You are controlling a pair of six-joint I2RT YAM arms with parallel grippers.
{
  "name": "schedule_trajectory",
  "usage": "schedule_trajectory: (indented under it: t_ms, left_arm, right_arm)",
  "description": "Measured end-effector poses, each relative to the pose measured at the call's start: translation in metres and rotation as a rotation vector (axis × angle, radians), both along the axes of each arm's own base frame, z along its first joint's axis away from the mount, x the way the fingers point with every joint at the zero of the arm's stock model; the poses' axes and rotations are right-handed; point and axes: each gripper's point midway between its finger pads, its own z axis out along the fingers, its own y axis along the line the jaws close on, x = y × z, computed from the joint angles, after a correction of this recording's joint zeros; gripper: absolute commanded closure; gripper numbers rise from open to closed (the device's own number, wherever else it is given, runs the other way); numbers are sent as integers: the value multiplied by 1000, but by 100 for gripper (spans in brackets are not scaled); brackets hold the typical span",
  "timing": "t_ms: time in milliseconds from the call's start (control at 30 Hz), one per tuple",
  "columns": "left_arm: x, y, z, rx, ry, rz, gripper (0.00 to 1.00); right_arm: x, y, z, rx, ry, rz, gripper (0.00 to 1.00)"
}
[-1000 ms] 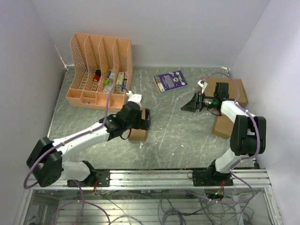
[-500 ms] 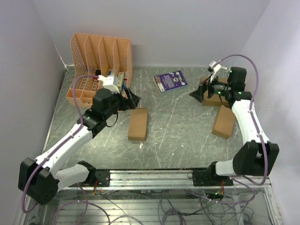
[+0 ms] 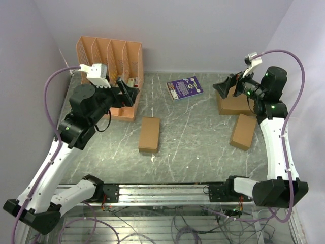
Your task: Fold the paper box
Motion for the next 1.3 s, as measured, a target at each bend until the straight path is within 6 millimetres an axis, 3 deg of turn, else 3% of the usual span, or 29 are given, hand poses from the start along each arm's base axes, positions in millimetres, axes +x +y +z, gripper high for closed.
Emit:
schedule_trajectory:
  t_ms: [300, 600, 833, 1100, 1300]
  left_arm:
    - [-16, 7, 10, -18, -11, -2, 2]
    - [-23, 9, 13, -28, -13, -5, 2]
    - [-22, 9, 7, -15, 5, -5, 2]
    - [-26, 10, 23, -34, -33, -8, 2]
    - [-26, 8, 37, -40, -61, -24, 2]
  right_arm:
    - [-21, 9, 24, 54, -35, 26, 0]
    - [-28, 15, 31, 129, 11, 35, 0]
    - [-32, 12, 64, 152, -33, 3, 0]
    - [-35, 2, 97, 149, -93, -76, 0]
    - [-34, -2, 96, 139, -93, -100, 0]
